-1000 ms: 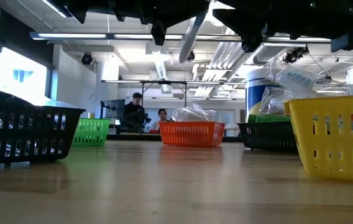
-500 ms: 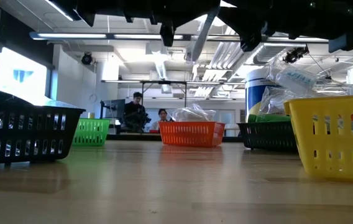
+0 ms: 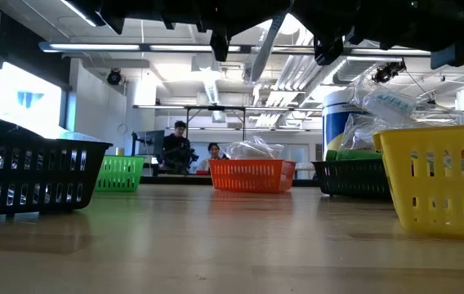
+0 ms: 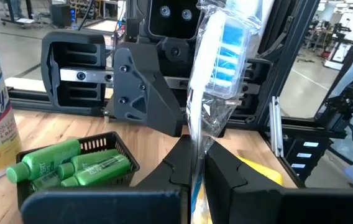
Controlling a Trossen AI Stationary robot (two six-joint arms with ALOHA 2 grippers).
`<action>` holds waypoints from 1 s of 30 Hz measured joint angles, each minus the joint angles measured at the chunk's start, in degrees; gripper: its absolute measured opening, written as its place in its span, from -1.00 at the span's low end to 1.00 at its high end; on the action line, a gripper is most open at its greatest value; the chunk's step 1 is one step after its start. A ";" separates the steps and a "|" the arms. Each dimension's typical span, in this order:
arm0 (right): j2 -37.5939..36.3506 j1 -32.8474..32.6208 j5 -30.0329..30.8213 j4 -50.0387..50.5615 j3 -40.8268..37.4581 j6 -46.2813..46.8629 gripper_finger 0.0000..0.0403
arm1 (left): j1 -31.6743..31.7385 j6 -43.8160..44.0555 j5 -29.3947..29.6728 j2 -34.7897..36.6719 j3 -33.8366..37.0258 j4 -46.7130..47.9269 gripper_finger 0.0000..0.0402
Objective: Pick & Place Travel size toiletries
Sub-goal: Put the blue toothbrush into the yellow bin
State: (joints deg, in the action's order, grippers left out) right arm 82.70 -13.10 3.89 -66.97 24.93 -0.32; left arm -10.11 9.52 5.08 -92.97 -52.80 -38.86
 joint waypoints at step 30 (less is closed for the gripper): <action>-0.07 0.02 -2.21 0.42 0.02 0.22 -0.85 | -0.02 -0.02 -0.02 -2.95 -0.87 -2.65 -0.94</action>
State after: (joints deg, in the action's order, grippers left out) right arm 82.63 -13.08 1.68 -66.54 24.95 -0.10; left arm -10.13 9.50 5.06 -95.92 -53.67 -41.52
